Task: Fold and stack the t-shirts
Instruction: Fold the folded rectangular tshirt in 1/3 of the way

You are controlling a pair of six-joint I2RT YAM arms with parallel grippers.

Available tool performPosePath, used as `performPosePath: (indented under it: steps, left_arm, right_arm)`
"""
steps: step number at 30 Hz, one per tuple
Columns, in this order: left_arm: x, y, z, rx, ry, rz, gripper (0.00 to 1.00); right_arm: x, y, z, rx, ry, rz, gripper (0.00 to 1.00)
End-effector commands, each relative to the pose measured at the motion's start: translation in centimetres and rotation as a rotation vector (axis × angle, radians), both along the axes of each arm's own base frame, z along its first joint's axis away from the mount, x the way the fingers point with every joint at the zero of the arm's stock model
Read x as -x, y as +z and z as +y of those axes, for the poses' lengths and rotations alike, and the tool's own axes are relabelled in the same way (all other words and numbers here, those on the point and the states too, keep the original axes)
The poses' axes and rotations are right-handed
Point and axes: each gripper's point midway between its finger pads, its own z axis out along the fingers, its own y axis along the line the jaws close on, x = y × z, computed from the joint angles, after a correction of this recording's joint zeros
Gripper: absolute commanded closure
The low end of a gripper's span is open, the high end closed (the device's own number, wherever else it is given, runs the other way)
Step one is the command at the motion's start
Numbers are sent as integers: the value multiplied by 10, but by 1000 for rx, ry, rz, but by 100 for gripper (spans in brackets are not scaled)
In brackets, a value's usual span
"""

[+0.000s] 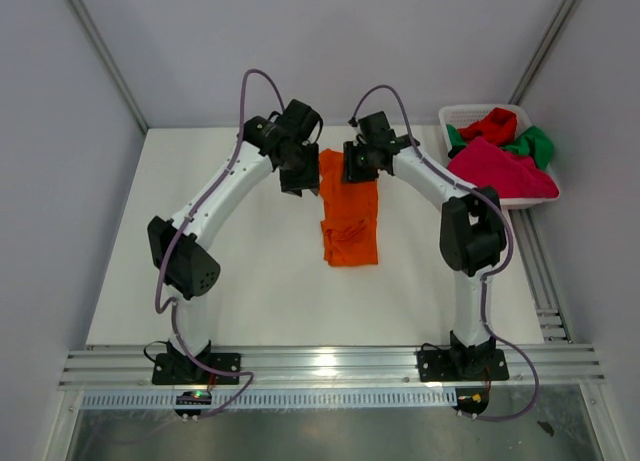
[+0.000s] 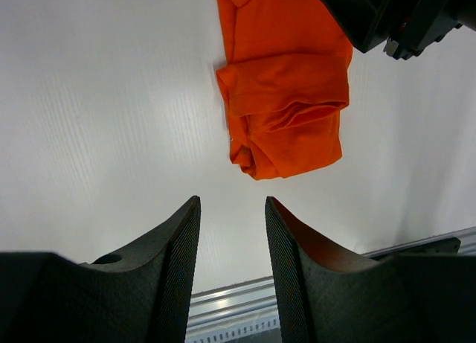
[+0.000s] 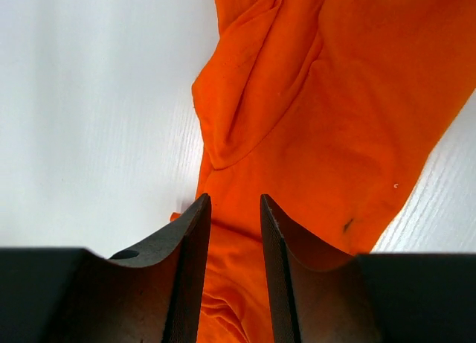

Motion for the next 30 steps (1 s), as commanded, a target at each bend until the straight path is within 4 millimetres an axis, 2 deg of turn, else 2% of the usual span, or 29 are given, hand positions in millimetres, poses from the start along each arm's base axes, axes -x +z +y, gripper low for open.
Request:
performPosePath:
  steps: [1,4,5,6,7,8,9,10,12,13,15,18,24,30]
  left_arm:
    - [-3,8,-2,28,-19,-28,58]
    - [0,8,-7,52,-35,-16,58]
    - [-1,8,-8,52,-36,-17,58]
    - [0,8,-8,53,-38,-17,58]
    - [-1,9,-8,54,-37,-20,58]
    - [-2,9,-8,55,-36,-21,58]
    - [-1,9,-9,57,-37,-19,58]
    - [-2,10,-9,61,-38,-22,58]
    - [-2,9,-11,67,-40,-18,58]
    - [-2,10,-11,68,-40,-22,58]
    - [-2,8,-12,71,-40,-14,58]
    - [-2,6,-15,76,-43,-6,58]
    - [-2,8,-11,65,-39,-13,58]
    - [-1,9,-6,46,-34,-18,58]
  right_arm:
    - [2,31,-5,23,1,-51,63]
    - [14,51,-10,9,-8,-71,63]
    - [25,44,-13,8,-16,-44,63]
    - [33,60,-14,-21,-15,-66,63]
    - [40,62,-14,-36,-13,-65,63]
    - [56,48,-17,-34,-15,-23,63]
    - [63,48,-17,-42,-12,-26,63]
    - [80,43,-20,-41,-7,-8,63]
    - [96,39,-17,-59,-7,7,63]
    - [114,31,-15,-62,4,29,63]
    - [126,25,-8,-91,10,42,63]
    - [147,0,-2,-83,19,84,63]
    - [149,-37,7,-80,21,142,63]
    - [127,-50,15,-38,41,136,63]
